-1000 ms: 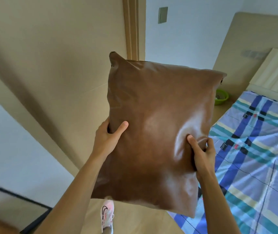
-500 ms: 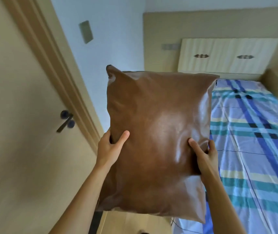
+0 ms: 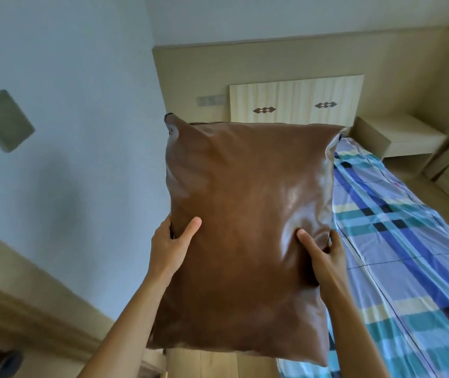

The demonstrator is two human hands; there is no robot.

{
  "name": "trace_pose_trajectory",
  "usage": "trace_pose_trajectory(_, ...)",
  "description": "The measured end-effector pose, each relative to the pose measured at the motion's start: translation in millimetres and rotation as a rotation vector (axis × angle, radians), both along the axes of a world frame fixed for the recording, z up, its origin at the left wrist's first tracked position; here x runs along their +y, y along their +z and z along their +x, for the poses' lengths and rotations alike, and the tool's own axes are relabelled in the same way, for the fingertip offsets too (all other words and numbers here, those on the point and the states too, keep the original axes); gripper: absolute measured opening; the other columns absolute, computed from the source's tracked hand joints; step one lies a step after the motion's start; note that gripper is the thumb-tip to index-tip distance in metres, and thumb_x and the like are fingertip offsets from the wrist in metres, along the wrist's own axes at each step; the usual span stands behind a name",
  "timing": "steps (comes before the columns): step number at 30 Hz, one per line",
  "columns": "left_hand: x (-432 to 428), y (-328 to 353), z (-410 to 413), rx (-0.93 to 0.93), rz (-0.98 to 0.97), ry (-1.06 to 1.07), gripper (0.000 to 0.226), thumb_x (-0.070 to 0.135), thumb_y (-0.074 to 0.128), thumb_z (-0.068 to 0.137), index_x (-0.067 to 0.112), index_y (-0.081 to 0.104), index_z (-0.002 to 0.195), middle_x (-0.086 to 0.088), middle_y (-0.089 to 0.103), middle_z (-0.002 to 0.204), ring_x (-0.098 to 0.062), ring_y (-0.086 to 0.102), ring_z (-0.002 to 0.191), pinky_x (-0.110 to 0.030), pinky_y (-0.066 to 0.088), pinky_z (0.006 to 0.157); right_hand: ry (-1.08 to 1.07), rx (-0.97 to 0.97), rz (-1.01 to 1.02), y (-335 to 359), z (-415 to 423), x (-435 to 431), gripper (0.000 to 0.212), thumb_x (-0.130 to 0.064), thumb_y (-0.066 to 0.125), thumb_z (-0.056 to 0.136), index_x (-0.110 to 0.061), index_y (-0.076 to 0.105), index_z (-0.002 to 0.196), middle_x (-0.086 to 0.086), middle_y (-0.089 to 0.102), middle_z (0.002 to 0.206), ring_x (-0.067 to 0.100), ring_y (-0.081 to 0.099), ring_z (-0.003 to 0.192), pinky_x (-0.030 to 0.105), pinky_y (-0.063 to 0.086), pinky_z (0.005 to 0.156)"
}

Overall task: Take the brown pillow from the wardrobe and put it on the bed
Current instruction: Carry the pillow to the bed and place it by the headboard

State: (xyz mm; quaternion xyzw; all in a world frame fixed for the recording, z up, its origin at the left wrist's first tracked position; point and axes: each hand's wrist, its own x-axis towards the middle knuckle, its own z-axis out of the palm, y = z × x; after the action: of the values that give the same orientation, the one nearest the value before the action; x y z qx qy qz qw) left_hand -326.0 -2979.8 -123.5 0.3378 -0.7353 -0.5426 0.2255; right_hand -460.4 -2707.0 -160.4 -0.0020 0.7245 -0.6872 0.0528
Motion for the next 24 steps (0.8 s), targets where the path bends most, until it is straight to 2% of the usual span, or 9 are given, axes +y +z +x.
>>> trace_pose_trajectory(5,-71,3,-94,-0.001,0.006,-0.045,0.079,0.074,0.069,0.076,0.028,0.062,0.140,0.005,0.068,0.136,-0.022,0.064,0.124,-0.048,0.052,0.109,-0.072,-0.008,-0.029,8,-71,-63,0.050,-0.060,0.086,0.062,-0.030,0.068,0.097,-0.006,0.076,0.094,0.014,0.073,0.094,0.033,0.055,0.084)
trace_pose_trajectory(10,-147,-6,-205,-0.019,0.043,-0.099,0.074,0.071,0.071,0.079,0.028,0.063,0.138,0.004,0.069,0.133,-0.024,0.065,0.121,-0.048,0.053,0.107,-0.117,-0.029,-0.066,1,-154,-124,0.048,-0.062,0.087,0.060,-0.039,0.068,0.097,-0.019,0.077,0.094,-0.001,0.073,0.084,0.029,0.053,0.080)
trace_pose_trajectory(13,-188,-8,-277,-0.019,0.075,-0.169,0.077,0.076,0.073,0.073,0.031,0.066,0.135,0.009,0.072,0.126,-0.019,0.068,0.116,-0.043,0.055,0.103,-0.169,-0.041,-0.106,-4,-206,-158,0.039,-0.054,0.090,0.066,-0.043,0.067,0.095,-0.019,0.078,0.094,0.000,0.074,0.082,0.030,0.055,0.078)
trace_pose_trajectory(16,-220,-8,-347,-0.022,0.074,-0.247,0.082,0.083,0.072,0.064,0.035,0.067,0.130,0.016,0.073,0.118,-0.010,0.068,0.109,-0.029,0.056,0.089,-0.239,-0.062,-0.120,-10,-256,-186,0.031,-0.047,0.091,0.073,-0.049,0.066,0.093,-0.022,0.077,0.092,-0.001,0.074,0.080,0.026,0.055,0.072)
trace_pose_trajectory(20,-255,-10,-443,-0.049,0.082,-0.345,0.055,0.090,0.070,0.056,0.058,0.069,0.100,0.030,0.075,0.099,0.007,0.069,0.093,-0.016,0.051,0.075,-0.331,-0.078,-0.150,-15,-318,-215,0.033,-0.045,0.091,0.074,-0.047,0.067,0.097,-0.016,0.079,0.093,0.001,0.076,0.080,0.017,0.058,0.062)
trace_pose_trajectory(22,-264,-11,-485,-0.055,0.071,-0.390,0.048,0.090,0.071,0.053,0.061,0.069,0.092,0.040,0.072,0.093,0.015,0.068,0.086,-0.015,0.050,0.073,-0.388,-0.093,-0.152,-17,-342,-225,0.041,-0.046,0.090,0.075,-0.042,0.066,0.108,-0.011,0.078,0.097,0.005,0.076,0.083,0.022,0.058,0.068)
trace_pose_trajectory(24,-271,-13,-532,-0.053,0.049,-0.429,0.057,0.091,0.070,0.051,0.053,0.069,0.094,0.044,0.070,0.090,0.018,0.067,0.084,-0.013,0.049,0.071,-0.440,-0.110,-0.149,-20,-374,-236,0.046,-0.048,0.089,0.075,-0.040,0.063,0.112,-0.010,0.076,0.103,0.011,0.075,0.091,0.029,0.057,0.074)
